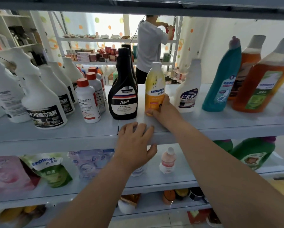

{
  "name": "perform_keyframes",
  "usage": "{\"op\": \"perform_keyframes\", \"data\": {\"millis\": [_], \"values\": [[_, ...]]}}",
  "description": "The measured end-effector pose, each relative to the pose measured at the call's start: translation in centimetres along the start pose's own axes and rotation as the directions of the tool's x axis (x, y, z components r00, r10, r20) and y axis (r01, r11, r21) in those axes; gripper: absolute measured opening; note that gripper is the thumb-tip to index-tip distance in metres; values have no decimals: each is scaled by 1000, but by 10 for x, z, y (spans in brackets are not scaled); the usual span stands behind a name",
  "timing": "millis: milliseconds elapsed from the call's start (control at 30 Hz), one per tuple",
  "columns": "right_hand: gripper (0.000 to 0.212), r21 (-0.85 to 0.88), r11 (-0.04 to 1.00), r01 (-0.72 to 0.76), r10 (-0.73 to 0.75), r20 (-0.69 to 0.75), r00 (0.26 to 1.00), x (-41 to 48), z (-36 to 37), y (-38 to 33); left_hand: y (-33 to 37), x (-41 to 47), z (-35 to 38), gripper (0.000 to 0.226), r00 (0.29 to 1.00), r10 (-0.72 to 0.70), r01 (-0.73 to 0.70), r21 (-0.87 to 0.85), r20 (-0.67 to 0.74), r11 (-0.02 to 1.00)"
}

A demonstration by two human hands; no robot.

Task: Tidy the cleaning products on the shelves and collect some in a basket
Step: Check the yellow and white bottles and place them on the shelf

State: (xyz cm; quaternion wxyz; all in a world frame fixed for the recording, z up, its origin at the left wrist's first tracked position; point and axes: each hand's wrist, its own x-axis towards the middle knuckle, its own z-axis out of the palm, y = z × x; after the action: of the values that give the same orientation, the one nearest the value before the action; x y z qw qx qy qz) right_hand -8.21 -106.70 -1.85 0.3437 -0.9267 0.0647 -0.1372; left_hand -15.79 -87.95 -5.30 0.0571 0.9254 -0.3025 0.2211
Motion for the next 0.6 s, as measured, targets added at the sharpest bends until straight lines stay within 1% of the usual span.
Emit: {"op": "perform_keyframes", "data": {"millis": [100,167,267,400,467,533,600], "values": [[83,-26,999,-34,34,9,999,-3,0,-5,-2,-1,0,58,1000,4,-4,18,-4,1000],[76,-96,995,-32,36,43,998,-12,-3,-8,-1,-1,-1,57,1000,-2,2,12,-18,1000],[53,-195,979,52,-40,65,997,-36,-15,-1,1,-2,-2,56,998,-9,8,-19,-58,1000],[38,-344,913,218,-197,94,976,-69,-46,32,4,1,-4,57,997,-41,40,-8,-69,999],[35,-362,896,258,-233,111,966,-78,-68,56,12,5,-6,57,995,-86,85,-22,-48,996],[38,-391,883,262,-233,120,965,-77,-92,79,26,11,-7,57,990,-135,132,-69,-44,989],[39,-407,879,248,-218,120,969,-71,-116,100,46,22,-5,49,985,-160,146,-193,-60,970]]}}
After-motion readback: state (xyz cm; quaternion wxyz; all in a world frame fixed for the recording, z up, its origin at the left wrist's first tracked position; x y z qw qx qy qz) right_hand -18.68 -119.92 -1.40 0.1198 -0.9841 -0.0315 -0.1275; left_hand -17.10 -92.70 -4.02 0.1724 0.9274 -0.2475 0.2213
